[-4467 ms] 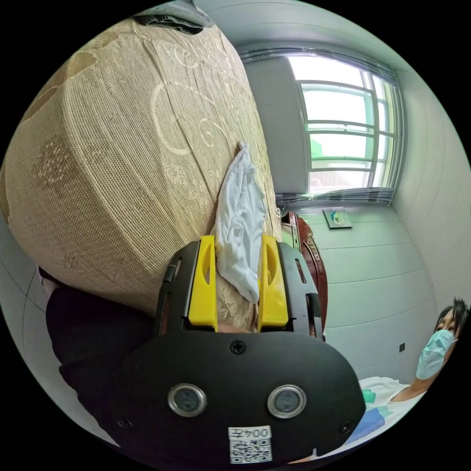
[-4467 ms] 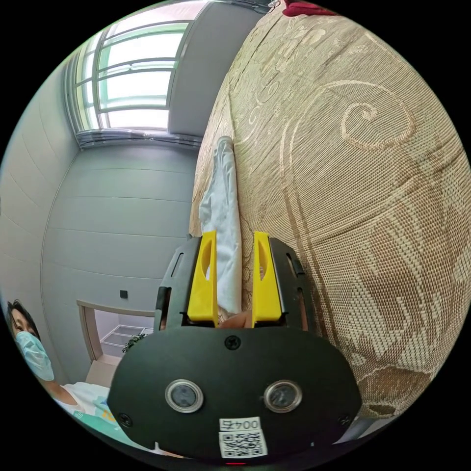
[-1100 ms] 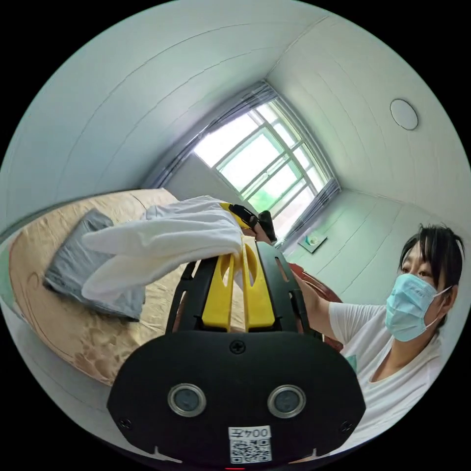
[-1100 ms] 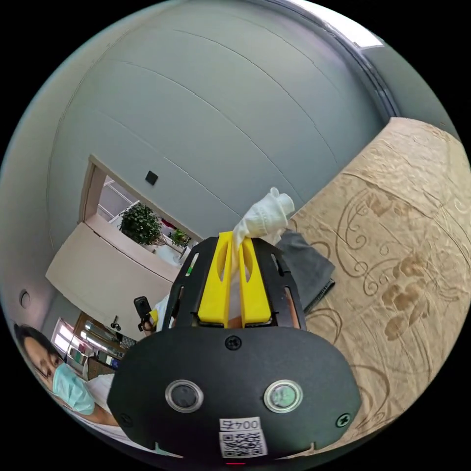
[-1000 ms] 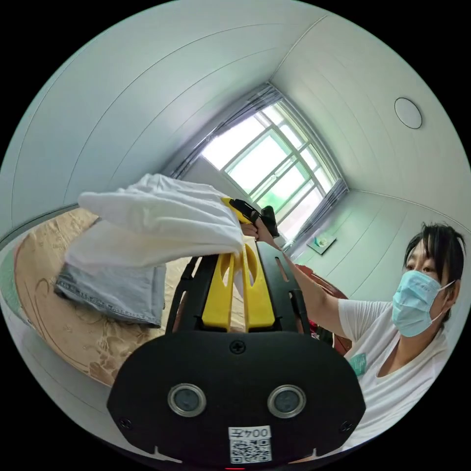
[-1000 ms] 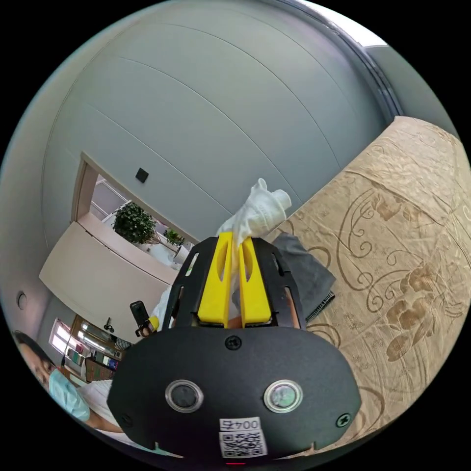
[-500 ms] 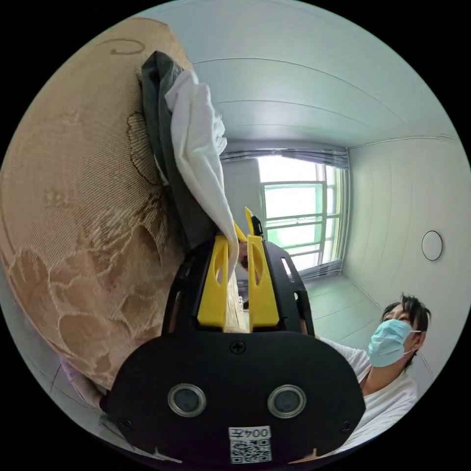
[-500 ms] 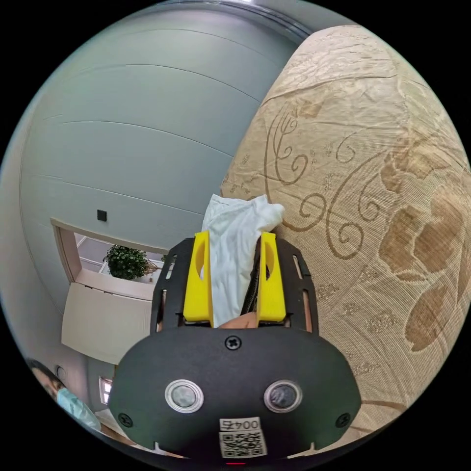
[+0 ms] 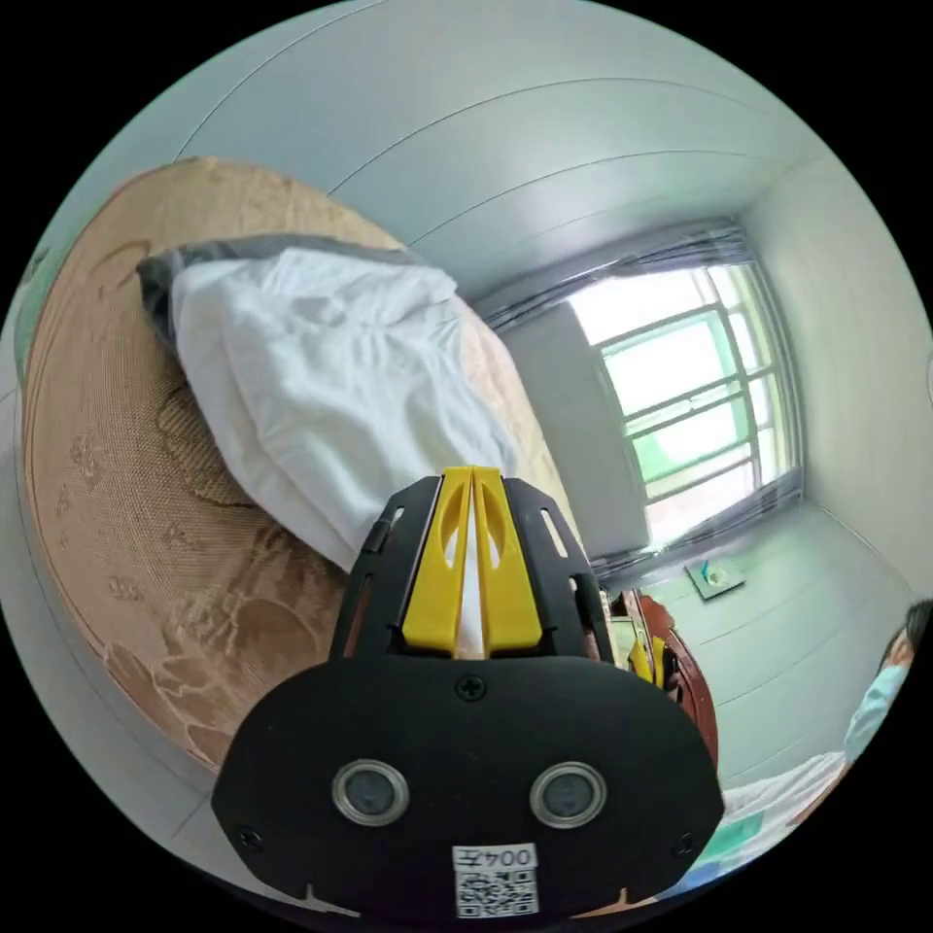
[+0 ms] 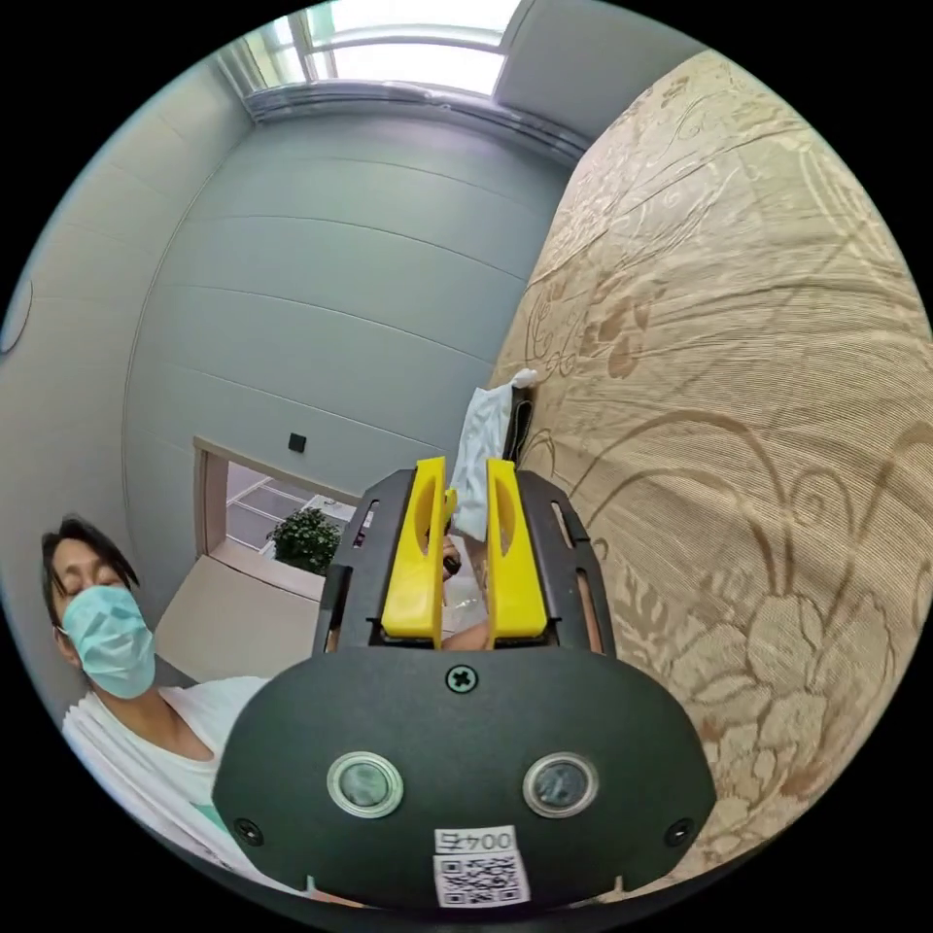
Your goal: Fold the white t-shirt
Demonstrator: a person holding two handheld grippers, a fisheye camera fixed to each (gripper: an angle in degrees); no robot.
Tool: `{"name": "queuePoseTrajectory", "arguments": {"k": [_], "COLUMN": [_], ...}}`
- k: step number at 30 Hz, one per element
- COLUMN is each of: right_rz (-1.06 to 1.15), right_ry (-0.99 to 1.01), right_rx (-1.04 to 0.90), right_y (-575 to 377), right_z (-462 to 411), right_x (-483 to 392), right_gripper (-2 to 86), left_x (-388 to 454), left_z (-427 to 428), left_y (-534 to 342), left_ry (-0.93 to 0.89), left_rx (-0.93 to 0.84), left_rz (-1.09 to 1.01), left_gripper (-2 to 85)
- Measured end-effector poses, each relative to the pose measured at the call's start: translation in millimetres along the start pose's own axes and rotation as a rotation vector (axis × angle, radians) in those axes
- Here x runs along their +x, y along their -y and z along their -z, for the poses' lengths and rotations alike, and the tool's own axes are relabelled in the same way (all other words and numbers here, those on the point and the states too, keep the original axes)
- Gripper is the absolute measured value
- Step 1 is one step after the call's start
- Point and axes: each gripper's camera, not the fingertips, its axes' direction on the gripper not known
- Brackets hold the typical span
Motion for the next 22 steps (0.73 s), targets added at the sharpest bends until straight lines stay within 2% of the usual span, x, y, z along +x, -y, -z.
{"name": "queuePoseTrajectory", "arguments": {"k": [3,5,8,12,15,19,22], "right_rz": [0.055,0.083,0.035,-0.090,-0.149,-0.227,-0.373], "right_ry": [-0.204,-0.484,-0.770,-0.946,-1.125,-1.312,-1.378], "right_rx": [0.110,0.205,0.266,0.385,0.482,0.554,0.625], "right_y": [-56.8,-111.2,-175.7,-237.3,-265.8,-262.4,-248.0], "right_z": [99.4,169.8,240.7,331.6,413.9,538.3,623.2], "right_x": [-33.8,-57.6,-71.4,-84.5,-97.2,-98.6,-82.2], "right_gripper": [1.5,0.2,-0.3,0.7,6.3,15.5,16.5], "left_x": [68.1,110.0,173.3,246.0,285.5,324.4,343.3], "left_z": [-16.6,-33.0,-68.2,-124.7,-154.4,-177.4,-188.3], "left_y": [-43.7,-89.5,-182.5,-310.8,-381.7,-438.2,-459.9], "left_ry": [-0.078,-0.059,-0.061,-0.078,-0.147,-0.209,-0.212], "left_rx": [-0.129,-0.219,-0.358,-0.526,-0.621,-0.724,-0.758], "left_rz": [-0.173,-0.261,-0.386,-0.466,-0.451,-0.491,-0.527], "left_gripper": [0.2,0.2,0.2,0.2,0.2,0.2,0.2]}}
